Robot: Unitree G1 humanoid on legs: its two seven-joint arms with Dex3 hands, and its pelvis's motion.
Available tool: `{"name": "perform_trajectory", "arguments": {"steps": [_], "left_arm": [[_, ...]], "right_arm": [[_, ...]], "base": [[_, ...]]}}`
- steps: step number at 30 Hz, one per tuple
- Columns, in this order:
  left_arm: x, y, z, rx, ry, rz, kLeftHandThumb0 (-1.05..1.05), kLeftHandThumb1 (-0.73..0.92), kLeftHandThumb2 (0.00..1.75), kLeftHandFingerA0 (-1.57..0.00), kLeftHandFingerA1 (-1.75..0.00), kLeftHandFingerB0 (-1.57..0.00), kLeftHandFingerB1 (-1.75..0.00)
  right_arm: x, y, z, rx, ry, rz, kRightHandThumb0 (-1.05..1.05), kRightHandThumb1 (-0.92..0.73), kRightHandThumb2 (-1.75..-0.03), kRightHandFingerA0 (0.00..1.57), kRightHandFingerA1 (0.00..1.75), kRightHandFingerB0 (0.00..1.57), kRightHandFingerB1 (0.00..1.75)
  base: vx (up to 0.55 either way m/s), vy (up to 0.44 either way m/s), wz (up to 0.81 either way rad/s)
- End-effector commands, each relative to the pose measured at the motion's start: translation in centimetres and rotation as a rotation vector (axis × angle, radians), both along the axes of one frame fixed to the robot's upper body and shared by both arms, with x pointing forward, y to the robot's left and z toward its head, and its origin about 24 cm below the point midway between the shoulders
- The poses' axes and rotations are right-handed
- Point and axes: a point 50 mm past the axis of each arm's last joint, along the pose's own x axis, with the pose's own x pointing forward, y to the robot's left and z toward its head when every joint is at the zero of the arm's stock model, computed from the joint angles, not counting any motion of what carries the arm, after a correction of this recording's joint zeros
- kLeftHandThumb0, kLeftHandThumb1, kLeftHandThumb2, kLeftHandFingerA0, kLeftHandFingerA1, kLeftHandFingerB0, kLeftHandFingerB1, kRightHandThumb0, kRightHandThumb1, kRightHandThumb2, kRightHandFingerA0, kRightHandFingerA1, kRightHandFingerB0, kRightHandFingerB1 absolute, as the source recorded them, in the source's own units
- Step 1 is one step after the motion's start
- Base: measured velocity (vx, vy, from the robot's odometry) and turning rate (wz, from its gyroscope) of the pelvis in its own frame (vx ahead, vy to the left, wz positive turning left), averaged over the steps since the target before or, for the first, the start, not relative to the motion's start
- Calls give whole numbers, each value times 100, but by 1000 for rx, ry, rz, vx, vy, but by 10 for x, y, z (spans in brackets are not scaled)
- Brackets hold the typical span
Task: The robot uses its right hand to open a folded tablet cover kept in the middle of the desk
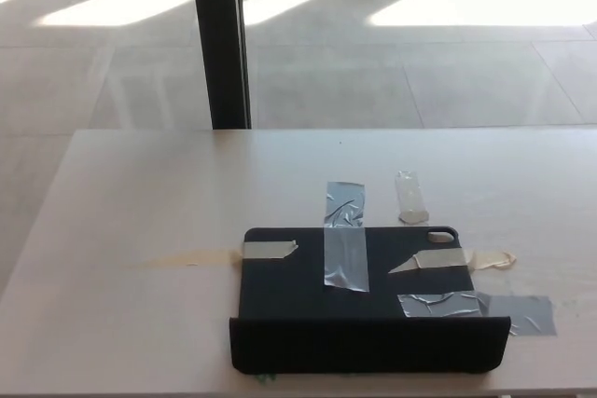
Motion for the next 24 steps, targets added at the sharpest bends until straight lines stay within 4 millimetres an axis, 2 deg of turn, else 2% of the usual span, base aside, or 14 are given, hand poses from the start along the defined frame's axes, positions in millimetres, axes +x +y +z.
{"name": "perform_trajectory", "arguments": {"steps": [1,7,8,9,11,12,13,15,16,18,19,21,22,24], "left_arm": [[-5,37,29,-130,-376,486,-41,30,83,-76,-85,-73,-81],[-5,39,30,-140,-392,506,-38,29,84,-76,-86,-70,-81],[-6,39,30,-140,-393,503,-39,29,83,-77,-86,-71,-81],[-6,39,29,-140,-390,506,-40,29,84,-80,-88,-75,-82],[-7,39,29,-139,-389,510,-40,29,84,-80,-88,-75,-82],[-8,40,29,-136,-388,509,-37,40,62,-78,-86,-78,-81],[-7,40,30,-139,-393,506,-39,30,84,-78,-88,-74,-83],[-6,40,30,-136,-392,505,-39,29,84,-79,-88,-75,-83],[-6,40,30,-145,-402,514,-37,29,84,-80,-88,-72,-82],[-7,40,30,-148,-408,518,-37,29,84,-80,-88,-72,-82],[-7,40,30,-145,-406,518,-37,40,64,-78,-88,-76,-81],[-7,40,30,-146,-408,517,-37,40,64,-75,-87,-75,-81],[-7,40,29,-142,-399,520,-40,29,83,-75,-86,-74,-82],[-10,39,27,-152,-410,529,-40,29,83,-74,-85,-68,-79]], "right_arm": [[-3,-61,68,-82,-561,-457,-45,-40,-53,111,63,97,62],[39,-73,120,-193,-761,-420,-54,-37,-54,114,58,105,54],[47,-74,131,-211,-792,-385,-62,-29,-75,107,70,101,66],[64,-73,153,-238,-870,-336,-61,-37,-54,113,53,100,49],[70,-71,164,-260,-869,-320,-61,-37,-54,113,53,100,49],[81,-66,179,-262,-920,-299,-70,-30,-73,105,63,92,58],[105,-57,212,-330,-1012,-201,-58,-40,-55,117,54,100,48],[123,-44,239,-375,-1084,-127,-69,-31,-74,107,64,96,57],[137,-29,257,-422,-1169,-11,-81,-33,-71,102,54,98,52],[143,-21,264,-429,-1188,13,-81,-33,-71,102,54,98,52],[157,2,280,-445,-1211,153,-67,-35,-71,99,57,85,53],[167,17,289,-486,-1228,256,-53,-36,-76,93,63,78,59],[183,41,298,-544,-1213,398,-34,-46,-54,104,59,73,49],[207,75,298,-572,-1142,616,-17,-57,-54,70,59,59,51]], "base": [[0,0,0],[0,0,0],[0,0,0],[0,0,0],[0,0,0],[0,0,0],[0,0,0],[0,0,0],[0,0,0],[0,0,0],[0,0,0],[0,0,0],[0,0,0],[0,0,0]]}}
